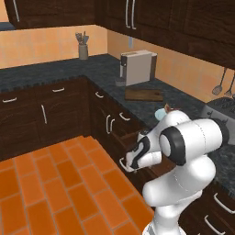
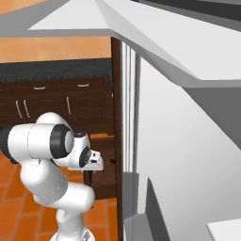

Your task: Pick up the knife from the drawer and place it on the cutting board. Then place the meat from the plate to the cutting board.

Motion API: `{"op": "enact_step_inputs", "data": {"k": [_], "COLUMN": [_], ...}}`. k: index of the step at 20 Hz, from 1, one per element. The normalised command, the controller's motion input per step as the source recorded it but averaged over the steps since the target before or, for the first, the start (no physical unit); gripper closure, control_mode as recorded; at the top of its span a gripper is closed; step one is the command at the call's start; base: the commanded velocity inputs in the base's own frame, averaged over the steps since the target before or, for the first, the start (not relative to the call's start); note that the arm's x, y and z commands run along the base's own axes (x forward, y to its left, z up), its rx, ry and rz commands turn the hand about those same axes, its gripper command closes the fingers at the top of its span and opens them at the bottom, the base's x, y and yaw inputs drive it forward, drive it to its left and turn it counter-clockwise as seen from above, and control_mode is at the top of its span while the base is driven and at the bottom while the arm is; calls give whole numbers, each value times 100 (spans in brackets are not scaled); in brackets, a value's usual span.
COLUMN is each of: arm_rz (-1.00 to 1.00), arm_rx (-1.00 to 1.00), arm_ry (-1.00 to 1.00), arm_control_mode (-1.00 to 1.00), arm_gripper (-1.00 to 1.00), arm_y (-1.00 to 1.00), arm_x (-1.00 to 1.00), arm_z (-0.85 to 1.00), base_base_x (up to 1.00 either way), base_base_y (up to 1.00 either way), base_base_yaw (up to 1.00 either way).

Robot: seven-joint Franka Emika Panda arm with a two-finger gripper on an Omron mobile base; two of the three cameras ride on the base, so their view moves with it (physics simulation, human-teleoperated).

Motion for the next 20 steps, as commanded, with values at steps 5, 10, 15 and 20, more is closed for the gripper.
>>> {"op": "enact_step_inputs", "data": {"k": [5, 10, 15, 20], "arm_rz": [0, 2, 6, 6], "arm_rx": [0, 0, 5, 4], "arm_ry": [0, 0, 0, 0], "arm_control_mode": [-100, -100, -100, -100], "arm_gripper": [-100, -100, -100, -100], "arm_y": [56, 100, 100, 100], "arm_x": [-18, -23, -9, -10], "arm_z": [-10, 8, 18, 37], "base_base_x": [0, 0, 0, 0], "base_base_y": [0, 0, 0, 0], "base_base_yaw": [0, 0, 0, 0]}}
